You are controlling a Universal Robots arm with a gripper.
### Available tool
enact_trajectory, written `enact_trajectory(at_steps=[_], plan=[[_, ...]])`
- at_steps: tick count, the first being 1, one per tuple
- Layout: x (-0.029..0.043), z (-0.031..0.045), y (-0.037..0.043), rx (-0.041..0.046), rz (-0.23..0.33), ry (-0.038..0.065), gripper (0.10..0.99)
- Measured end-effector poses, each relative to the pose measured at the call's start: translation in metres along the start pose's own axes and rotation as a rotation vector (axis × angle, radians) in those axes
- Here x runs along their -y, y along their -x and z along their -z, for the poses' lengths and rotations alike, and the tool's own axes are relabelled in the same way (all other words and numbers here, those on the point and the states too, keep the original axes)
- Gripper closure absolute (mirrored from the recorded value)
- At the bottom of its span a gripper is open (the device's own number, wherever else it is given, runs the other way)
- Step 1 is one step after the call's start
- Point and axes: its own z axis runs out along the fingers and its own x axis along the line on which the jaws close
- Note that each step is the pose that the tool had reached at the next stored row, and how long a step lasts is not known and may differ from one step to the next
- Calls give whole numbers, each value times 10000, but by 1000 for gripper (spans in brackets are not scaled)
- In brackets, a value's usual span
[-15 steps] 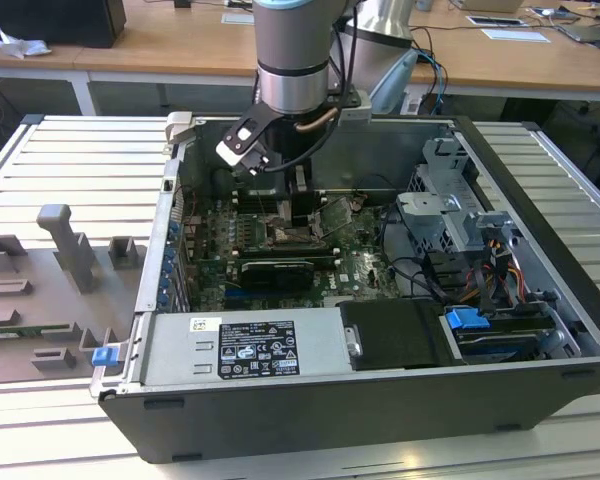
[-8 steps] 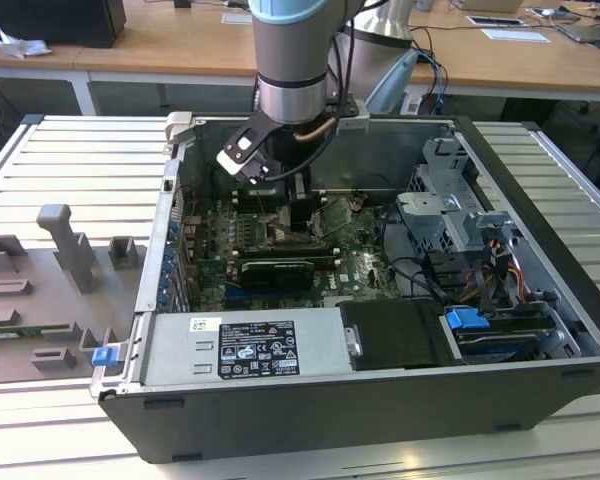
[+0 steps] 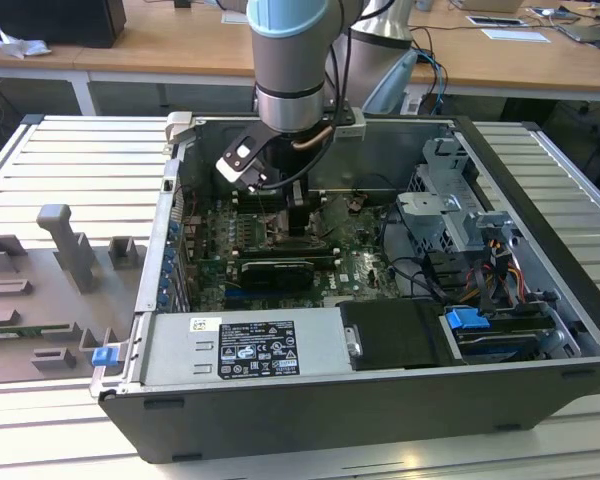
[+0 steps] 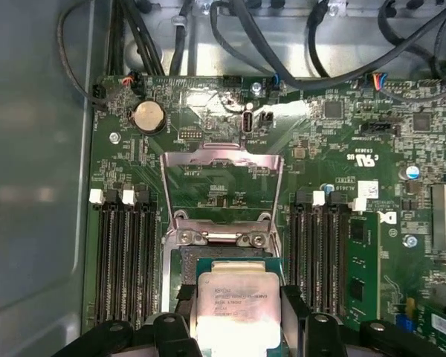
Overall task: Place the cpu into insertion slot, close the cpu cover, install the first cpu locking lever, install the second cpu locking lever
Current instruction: 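Place the cpu into insertion slot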
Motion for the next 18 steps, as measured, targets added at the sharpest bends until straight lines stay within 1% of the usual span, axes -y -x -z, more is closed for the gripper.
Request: enact_trajectory(at_steps=[2,7,9,13,15,18], plan=[[10,-57,-25,0,0,0,549],[17,-137,-60,8,-102,3,549],[19,-154,-68,17,-196,5,549],[25,-196,-74,19,-216,6,549],[27,-206,-75,30,-315,8,549],[29,-218,-79,29,-321,10,549]])
